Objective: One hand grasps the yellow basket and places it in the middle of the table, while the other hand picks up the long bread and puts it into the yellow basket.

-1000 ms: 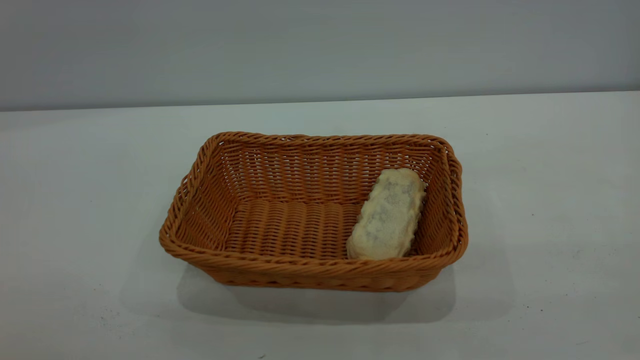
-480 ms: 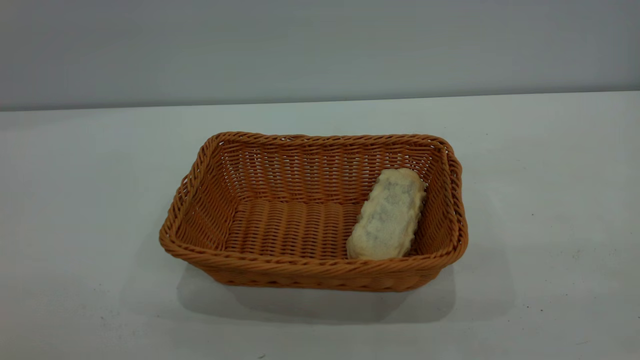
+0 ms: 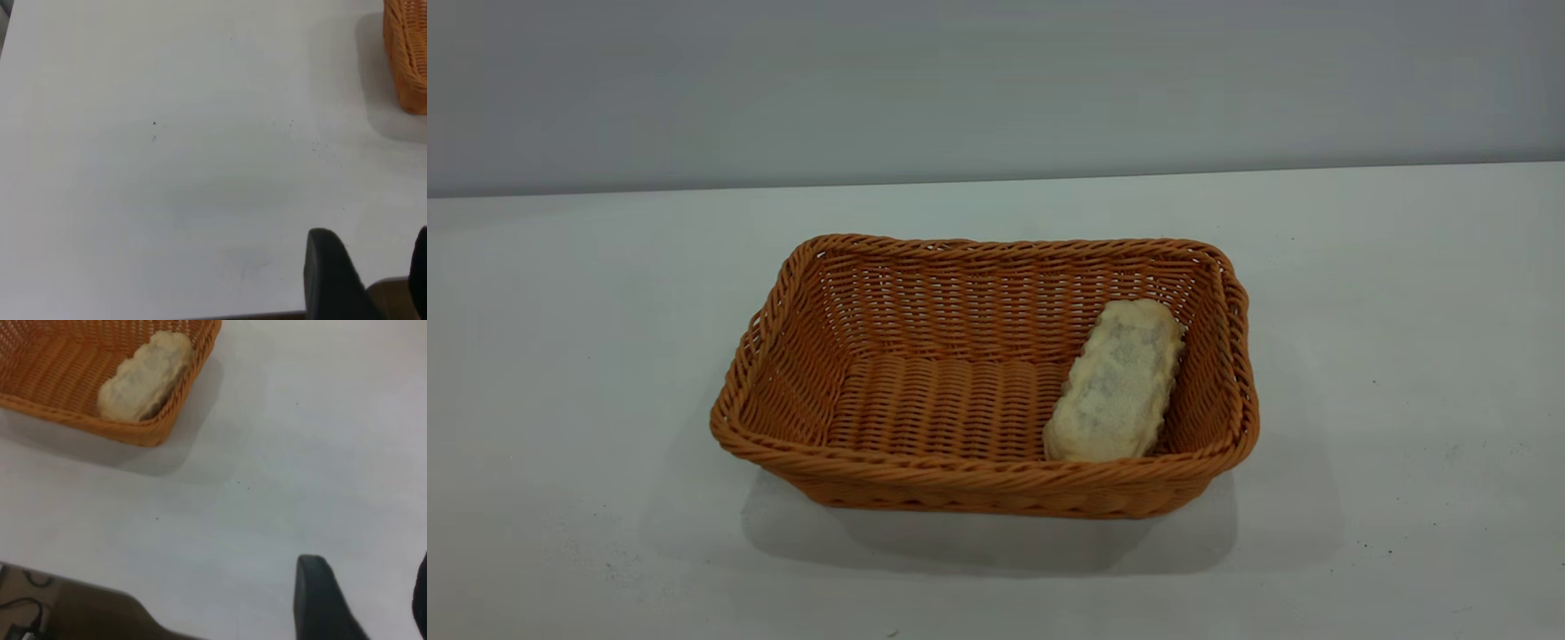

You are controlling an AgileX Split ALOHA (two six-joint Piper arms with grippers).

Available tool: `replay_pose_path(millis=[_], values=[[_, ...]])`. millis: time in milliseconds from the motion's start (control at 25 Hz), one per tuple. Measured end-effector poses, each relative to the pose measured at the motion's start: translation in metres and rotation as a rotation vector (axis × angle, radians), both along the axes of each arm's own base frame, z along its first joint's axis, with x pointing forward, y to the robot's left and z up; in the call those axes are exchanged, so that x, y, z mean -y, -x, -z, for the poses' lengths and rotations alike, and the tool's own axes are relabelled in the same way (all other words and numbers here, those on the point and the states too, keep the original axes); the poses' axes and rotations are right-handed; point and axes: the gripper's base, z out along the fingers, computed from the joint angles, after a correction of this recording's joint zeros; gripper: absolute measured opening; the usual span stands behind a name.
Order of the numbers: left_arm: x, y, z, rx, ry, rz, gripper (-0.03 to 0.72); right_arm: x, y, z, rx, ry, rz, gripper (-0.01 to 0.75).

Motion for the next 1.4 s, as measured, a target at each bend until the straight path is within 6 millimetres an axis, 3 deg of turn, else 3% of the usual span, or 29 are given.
replay_pose_path(millis=[1400], values=[[0.0019,0.0006,0.0000,0.000,0.000,-0.111,0.357,0.0000,0.0000,0.0000,0.000,0.000,0.000,0.319]])
